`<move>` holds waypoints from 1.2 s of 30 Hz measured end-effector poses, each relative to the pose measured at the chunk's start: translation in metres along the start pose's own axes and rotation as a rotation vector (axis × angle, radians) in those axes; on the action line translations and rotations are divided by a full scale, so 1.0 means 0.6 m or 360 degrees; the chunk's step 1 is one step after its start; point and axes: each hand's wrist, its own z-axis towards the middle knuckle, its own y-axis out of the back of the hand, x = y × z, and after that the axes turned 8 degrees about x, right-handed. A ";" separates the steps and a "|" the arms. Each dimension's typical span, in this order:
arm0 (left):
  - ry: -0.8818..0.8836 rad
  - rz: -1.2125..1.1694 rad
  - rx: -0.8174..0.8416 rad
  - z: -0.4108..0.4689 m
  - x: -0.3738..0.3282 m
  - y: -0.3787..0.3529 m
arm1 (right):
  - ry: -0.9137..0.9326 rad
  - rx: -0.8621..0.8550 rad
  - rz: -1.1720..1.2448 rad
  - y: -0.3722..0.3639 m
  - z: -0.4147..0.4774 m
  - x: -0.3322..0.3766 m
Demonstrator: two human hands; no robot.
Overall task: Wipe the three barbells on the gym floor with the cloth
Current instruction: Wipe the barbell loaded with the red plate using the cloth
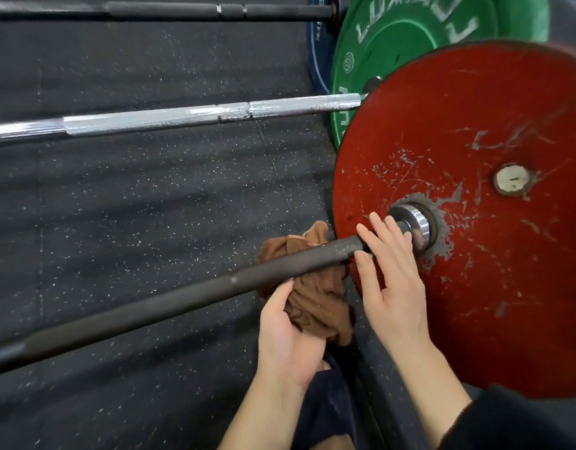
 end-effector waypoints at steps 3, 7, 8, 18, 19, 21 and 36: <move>-0.0099 -0.0037 0.0116 -0.010 -0.007 0.026 | -0.0016 -0.0040 0.0067 0.003 -0.006 0.000; -0.0083 0.0128 -0.0081 0.001 -0.008 0.013 | 0.0000 -0.0059 0.0019 0.003 -0.014 -0.006; -0.0065 0.0146 -0.0157 0.007 -0.004 0.009 | -0.0005 -0.0058 -0.0003 0.003 -0.017 -0.008; 0.0239 0.0200 -0.0029 0.068 0.064 -0.018 | -0.0062 -0.0089 -0.0077 0.008 -0.023 -0.019; 0.0265 0.0201 0.0005 0.069 0.066 -0.014 | -0.0066 -0.0096 -0.0064 0.008 -0.023 -0.019; 0.0272 0.0194 0.0063 0.067 0.059 -0.001 | -0.0067 -0.0122 -0.0039 0.008 -0.023 -0.019; 0.0311 0.0283 -0.0089 0.085 0.060 -0.001 | -0.0079 -0.0209 0.0038 -0.002 -0.022 -0.009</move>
